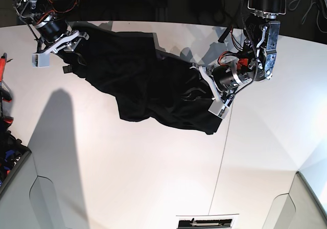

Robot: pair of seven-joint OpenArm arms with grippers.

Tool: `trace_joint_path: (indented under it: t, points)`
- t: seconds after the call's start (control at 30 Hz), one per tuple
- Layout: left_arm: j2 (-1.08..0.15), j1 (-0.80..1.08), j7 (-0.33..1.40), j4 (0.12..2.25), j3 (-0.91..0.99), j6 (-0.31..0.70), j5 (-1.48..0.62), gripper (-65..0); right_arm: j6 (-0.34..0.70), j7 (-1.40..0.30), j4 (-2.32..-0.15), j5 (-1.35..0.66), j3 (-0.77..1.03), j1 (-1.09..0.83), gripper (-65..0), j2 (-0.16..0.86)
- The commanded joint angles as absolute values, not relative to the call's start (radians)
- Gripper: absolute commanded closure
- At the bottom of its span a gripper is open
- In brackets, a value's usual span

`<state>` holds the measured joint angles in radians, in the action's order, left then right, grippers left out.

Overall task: Layout the t-shirt on the table in an organized manner, then fold the t-shirt properly
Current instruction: 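Hold the folded end with the left gripper while the right gripper repositions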

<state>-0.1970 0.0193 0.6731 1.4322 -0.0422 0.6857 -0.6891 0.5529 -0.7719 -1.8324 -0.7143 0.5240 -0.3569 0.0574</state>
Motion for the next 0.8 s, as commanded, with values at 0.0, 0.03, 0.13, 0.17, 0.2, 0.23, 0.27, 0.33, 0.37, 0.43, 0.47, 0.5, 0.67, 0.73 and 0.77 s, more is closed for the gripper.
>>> trace_joint_path:
  t: [0.0,0.03,0.13,0.17,0.2,0.23,0.27,0.33,0.37,0.43,0.47,0.5,0.67,0.73,0.77]
  points:
    - [-0.202,0.003,0.654,1.446,-0.04,0.698,-0.707,-14.6,0.555,-0.748,-1.843,-0.733,0.528,-0.352,-35.2,0.063]
    - [-0.202,0.003,0.654,1.446,-0.04,0.698,-0.71,-14.6,0.561,-0.748,-1.84,-0.733,0.528,-0.345,-35.2,0.064]
    - [-0.2,0.003,0.654,1.446,-0.04,0.698,-0.725,-14.6,0.565,-0.748,-1.817,-0.733,0.528,-0.315,-35.2,0.064]
    - [-0.2,0.004,0.654,1.446,-0.04,0.698,-0.724,-14.6,0.565,-0.748,-1.799,-0.733,0.528,-0.306,-35.2,0.064]
    - [-0.2,0.004,0.654,1.446,-0.04,0.698,-0.724,-14.6,0.565,-0.749,-1.779,-0.733,0.528,-0.295,-35.1,0.064]
    - [-0.2,0.003,0.654,1.446,-0.04,0.698,-0.724,-14.6,0.565,-0.748,-1.756,-0.733,0.528,-0.286,-34.9,0.064]
    - [-0.2,0.003,0.654,1.446,-0.04,0.698,-0.724,-14.6,0.565,-0.749,-1.732,-0.733,0.526,-0.275,-33.3,0.064]
    - [-0.2,0.003,0.654,1.446,-0.04,0.698,-0.724,-14.6,0.565,-0.751,-1.692,-0.734,0.514,-0.255,-26.3,0.064]
    - [-0.2,0.003,0.654,1.446,-0.04,0.698,-0.724,-14.6,0.565,-0.753,-1.686,-0.743,0.505,-0.253,-21.4,0.064]
    - [-0.2,0.004,0.654,1.446,-0.04,0.698,-0.724,-14.6,0.566,-0.753,-1.687,-0.781,0.49,-0.253,-12.2,0.064]
    - [-0.2,0.003,0.654,1.446,-0.04,0.698,-0.724,-14.6,0.565,-0.753,-1.687,-0.798,0.487,-0.253,-9.3,0.063]
    - [-0.2,0.003,0.654,1.446,-0.04,0.698,-0.724,-14.6,0.565,-0.753,-1.688,-0.809,0.486,-0.253,-8.3,0.064]
    - [-0.2,0.003,0.654,1.446,-0.04,0.698,-0.72,-14.6,0.566,-0.752,-1.697,-0.812,0.487,-0.252,-8.3,0.064]
    - [-0.2,0.003,0.654,1.446,-0.04,0.698,-0.72,-14.6,0.566,-0.752,-1.71,-0.812,0.487,-0.25,-8.3,0.064]
    - [-0.2,0.003,0.654,1.446,-0.04,0.698,-0.72,-14.6,0.569,-0.753,-1.713,-0.812,0.487,-0.242,-8.3,0.064]
